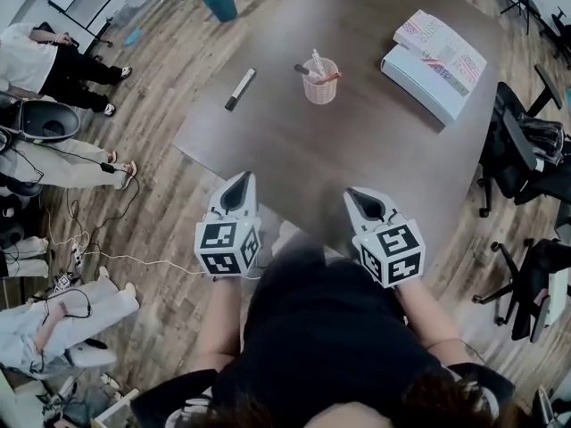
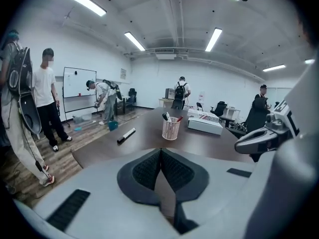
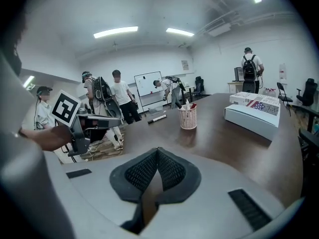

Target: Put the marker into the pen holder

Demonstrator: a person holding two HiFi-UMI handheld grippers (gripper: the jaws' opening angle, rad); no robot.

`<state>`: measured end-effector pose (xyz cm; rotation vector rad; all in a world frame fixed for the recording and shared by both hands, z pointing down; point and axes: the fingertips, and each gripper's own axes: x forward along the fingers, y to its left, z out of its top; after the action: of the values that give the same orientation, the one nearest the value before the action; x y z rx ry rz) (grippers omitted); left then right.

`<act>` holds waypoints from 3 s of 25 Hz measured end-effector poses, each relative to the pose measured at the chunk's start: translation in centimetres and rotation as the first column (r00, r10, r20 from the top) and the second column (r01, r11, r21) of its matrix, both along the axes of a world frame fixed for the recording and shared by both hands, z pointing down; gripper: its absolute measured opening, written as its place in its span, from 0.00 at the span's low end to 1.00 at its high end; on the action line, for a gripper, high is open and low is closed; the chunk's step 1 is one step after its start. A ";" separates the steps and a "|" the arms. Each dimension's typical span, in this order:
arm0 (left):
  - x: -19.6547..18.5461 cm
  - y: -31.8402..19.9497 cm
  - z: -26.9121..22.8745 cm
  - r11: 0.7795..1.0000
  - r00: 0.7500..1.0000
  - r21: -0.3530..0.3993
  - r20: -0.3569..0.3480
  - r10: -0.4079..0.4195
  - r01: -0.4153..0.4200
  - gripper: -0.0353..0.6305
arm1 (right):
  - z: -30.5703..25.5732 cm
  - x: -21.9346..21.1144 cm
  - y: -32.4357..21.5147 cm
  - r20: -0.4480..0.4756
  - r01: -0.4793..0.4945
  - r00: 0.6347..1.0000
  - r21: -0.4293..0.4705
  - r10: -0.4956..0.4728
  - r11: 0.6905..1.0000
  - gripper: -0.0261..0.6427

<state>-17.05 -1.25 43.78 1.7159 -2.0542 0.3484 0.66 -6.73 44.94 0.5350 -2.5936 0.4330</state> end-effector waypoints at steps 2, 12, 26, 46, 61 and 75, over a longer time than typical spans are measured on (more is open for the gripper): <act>-1.4 -1.1 0.2 1.000 1.000 -0.010 0.007 0.004 -0.003 0.09 | -0.1 -0.3 -0.5 0.015 -0.025 1.000 -0.024 0.025 0.999 0.07; -7.5 -7.6 2.2 0.988 0.991 -0.082 0.013 0.135 -0.133 0.11 | 0.5 -4.6 -3.8 -0.012 -0.141 0.990 -0.063 0.140 0.988 0.07; -16.8 -14.2 8.0 0.968 0.982 -0.177 0.037 0.186 -0.177 0.39 | 2.7 -9.7 -6.2 -0.118 -0.221 0.970 -0.080 0.211 0.972 0.07; -20.6 -16.3 13.4 0.916 0.968 -0.313 -0.047 0.248 -0.250 0.30 | 3.9 -12.9 -7.5 -0.155 -0.310 0.944 -0.116 0.291 0.944 0.07; -18.2 -15.7 10.1 0.928 0.954 -0.238 0.015 0.300 -0.288 0.18 | 3.6 -11.8 -7.9 -0.120 -0.283 0.955 -0.114 0.270 0.952 0.07; -9.8 -15.9 0.3 0.873 0.869 -0.174 0.125 0.479 -0.456 0.18 | 2.8 -7.1 -8.0 -0.072 -0.292 0.956 -0.097 0.286 0.951 0.07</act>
<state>-26.86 -17.14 44.11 2.1463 -1.6393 0.7904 -6.41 -14.74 47.74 0.8813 -2.4271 0.6388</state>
